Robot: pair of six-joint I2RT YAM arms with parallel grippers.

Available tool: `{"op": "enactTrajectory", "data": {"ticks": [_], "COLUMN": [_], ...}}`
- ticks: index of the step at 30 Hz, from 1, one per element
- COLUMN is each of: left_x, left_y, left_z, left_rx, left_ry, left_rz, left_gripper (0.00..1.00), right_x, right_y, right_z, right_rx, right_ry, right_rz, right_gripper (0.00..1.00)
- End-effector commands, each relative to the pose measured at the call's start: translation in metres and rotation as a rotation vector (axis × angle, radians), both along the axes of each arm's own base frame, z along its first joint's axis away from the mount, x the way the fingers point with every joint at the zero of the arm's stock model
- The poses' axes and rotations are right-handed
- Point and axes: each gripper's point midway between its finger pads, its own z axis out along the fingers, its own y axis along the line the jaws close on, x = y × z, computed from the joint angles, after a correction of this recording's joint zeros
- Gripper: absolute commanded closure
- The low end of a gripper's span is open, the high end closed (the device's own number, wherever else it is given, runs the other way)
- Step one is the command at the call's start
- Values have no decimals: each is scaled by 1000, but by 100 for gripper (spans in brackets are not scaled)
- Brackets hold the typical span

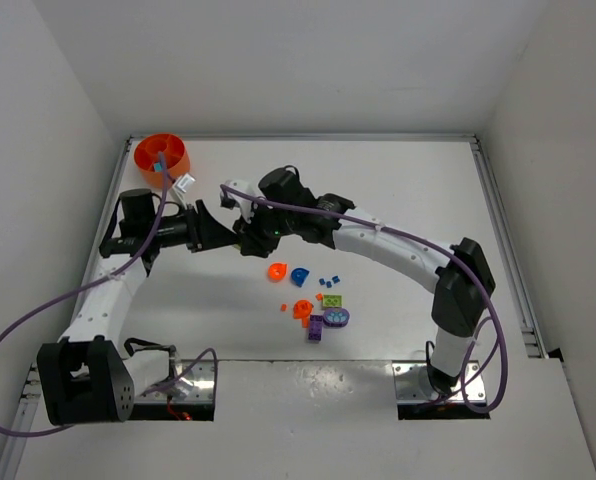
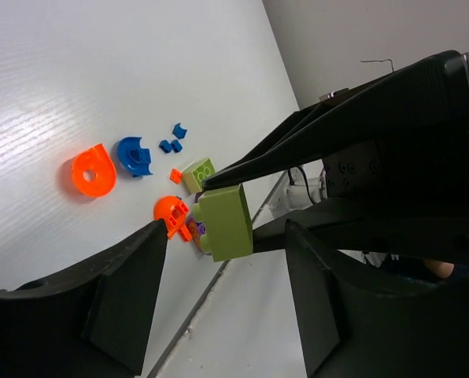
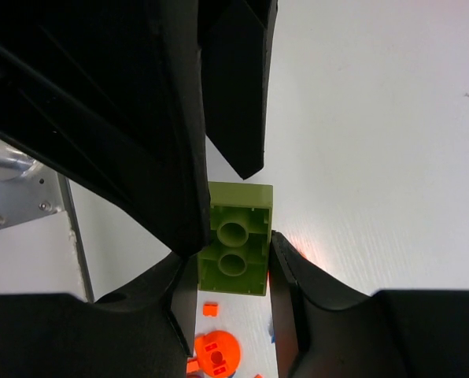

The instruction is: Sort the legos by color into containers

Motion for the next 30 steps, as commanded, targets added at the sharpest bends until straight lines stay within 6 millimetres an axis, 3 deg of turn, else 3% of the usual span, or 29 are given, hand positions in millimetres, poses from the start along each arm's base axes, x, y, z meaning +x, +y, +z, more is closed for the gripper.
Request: {"op": "enactTrajectory", "data": {"ticks": [1,9,11,13,14,15,17,18,20,21,23,24,28,30], "left_x": [-3,0,2,5,9,24,42,65,100,128,159,180,231,246], "left_y": [-6,-6,-6,-5,-2,7,24,37,73,93,122,135,181,194], "left_z": [0,-2,1,9,14,29,33,48,48,62,69,78,79,71], "left_rx": [-17,-22,-18,-12,-5,27,110,180,325,367,437,450,571,617], "left_ry": [-4,-1,-20,-53,-78,-156,-157,-225,-205,-222,-214,-220,-198,-163], "left_rz": [-37,-44,-47,-49,-42,-9,76,114,274,340,459,501,687,722], "left_gripper": [34,57,65,72,78,81,91,93,100,100,100,100,100,100], "right_x": [9,6,6,10,13,18,24,26,34,34,43,44,46,49], "right_y": [17,17,17,15,13,6,-9,-18,-37,-45,-60,-67,-91,-108], "right_z": [39,44,44,43,38,40,36,28,31,22,21,11,-1,-12], "right_rx": [99,109,111,102,88,90,75,57,67,52,48,30,-28,-68], "right_ry": [-80,-82,-74,-87,-83,-85,-80,-67,-56,-38,-36,-22,-32,-35], "right_rz": [11,18,13,-9,-32,-47,-90,-116,-153,-160,-195,-207,-207,-221], "right_gripper": [91,91,82,67,51,44,31,27,20,20,20,20,20,20]}}
